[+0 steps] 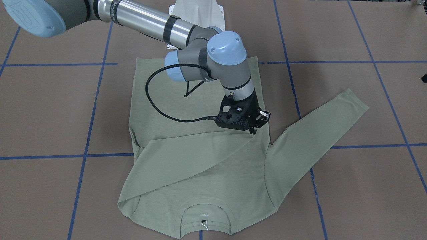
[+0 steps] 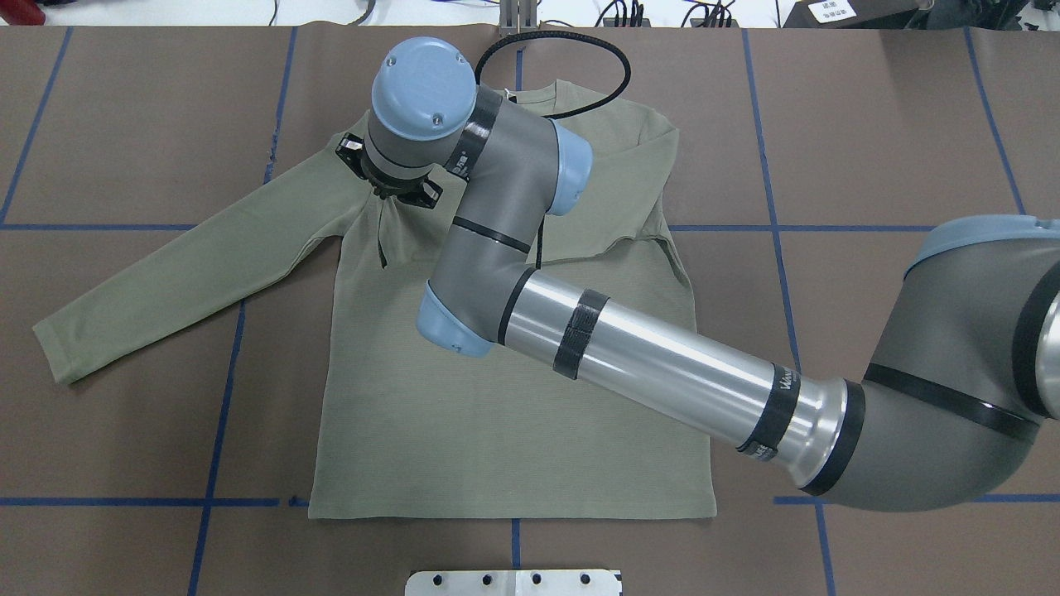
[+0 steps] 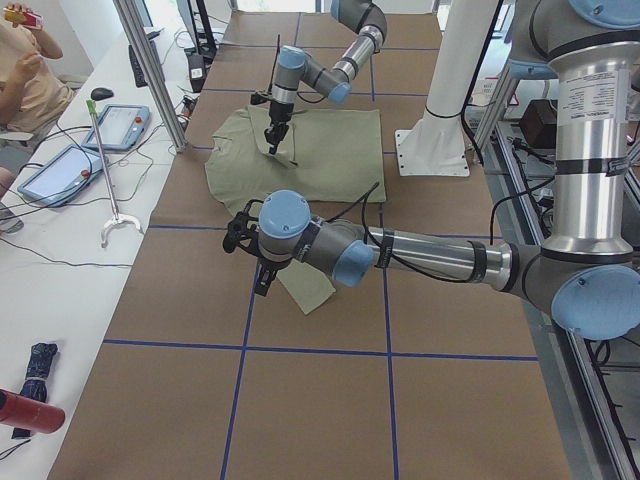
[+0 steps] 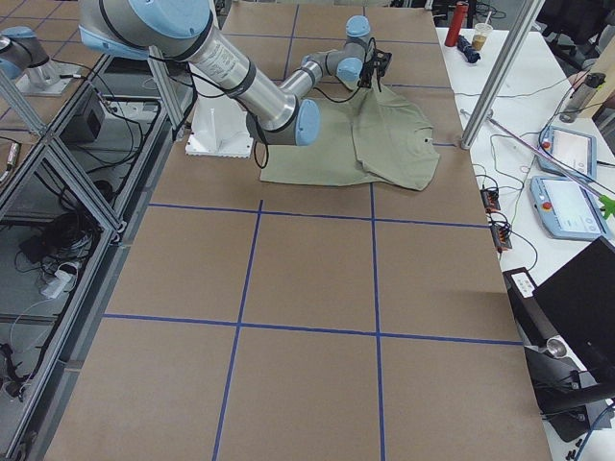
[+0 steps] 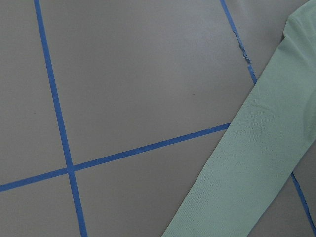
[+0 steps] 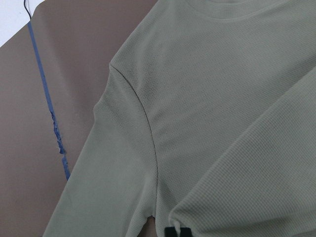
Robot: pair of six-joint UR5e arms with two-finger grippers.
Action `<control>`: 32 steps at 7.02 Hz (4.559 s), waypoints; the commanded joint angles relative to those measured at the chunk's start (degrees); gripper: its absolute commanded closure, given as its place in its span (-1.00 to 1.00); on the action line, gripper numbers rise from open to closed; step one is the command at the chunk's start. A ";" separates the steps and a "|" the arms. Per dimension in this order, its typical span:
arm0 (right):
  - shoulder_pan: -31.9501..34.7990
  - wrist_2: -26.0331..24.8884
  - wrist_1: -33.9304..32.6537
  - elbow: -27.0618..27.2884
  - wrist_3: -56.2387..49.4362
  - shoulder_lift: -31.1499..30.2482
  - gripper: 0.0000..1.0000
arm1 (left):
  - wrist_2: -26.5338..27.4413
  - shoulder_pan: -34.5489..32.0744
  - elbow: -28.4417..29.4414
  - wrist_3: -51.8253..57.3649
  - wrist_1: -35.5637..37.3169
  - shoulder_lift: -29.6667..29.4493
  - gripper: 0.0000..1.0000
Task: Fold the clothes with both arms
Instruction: 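Carry the sleeve cuff across the shirt body with the right gripper, then release the sleeve and lift the right gripper away from the shirt, then lower the left gripper to the other sleeve cuff and grasp it, then fold the sleeve across the shirt body with the left gripper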
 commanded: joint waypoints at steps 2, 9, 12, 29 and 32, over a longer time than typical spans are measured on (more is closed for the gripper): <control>-2.37 -5.12 1.02 -1.48 0.23 3.05 -1.00 | -0.05 0.36 1.36 -1.03 -0.12 -0.08 -1.00; 18.18 16.83 -8.30 42.61 -11.14 -39.34 -1.00 | 1.87 16.34 15.14 -14.75 -5.83 -4.65 -0.98; 20.31 19.05 -8.12 43.79 -12.77 -42.72 -1.00 | 2.94 21.98 16.30 -20.12 -6.72 -4.65 -0.87; 22.49 18.69 -8.12 43.96 -12.95 -43.86 -1.00 | -1.01 25.84 5.10 -30.94 -8.12 -5.52 1.00; 28.63 24.46 -7.77 43.88 -26.61 -50.88 -1.00 | -0.23 32.65 3.73 -58.06 -8.21 -24.44 1.00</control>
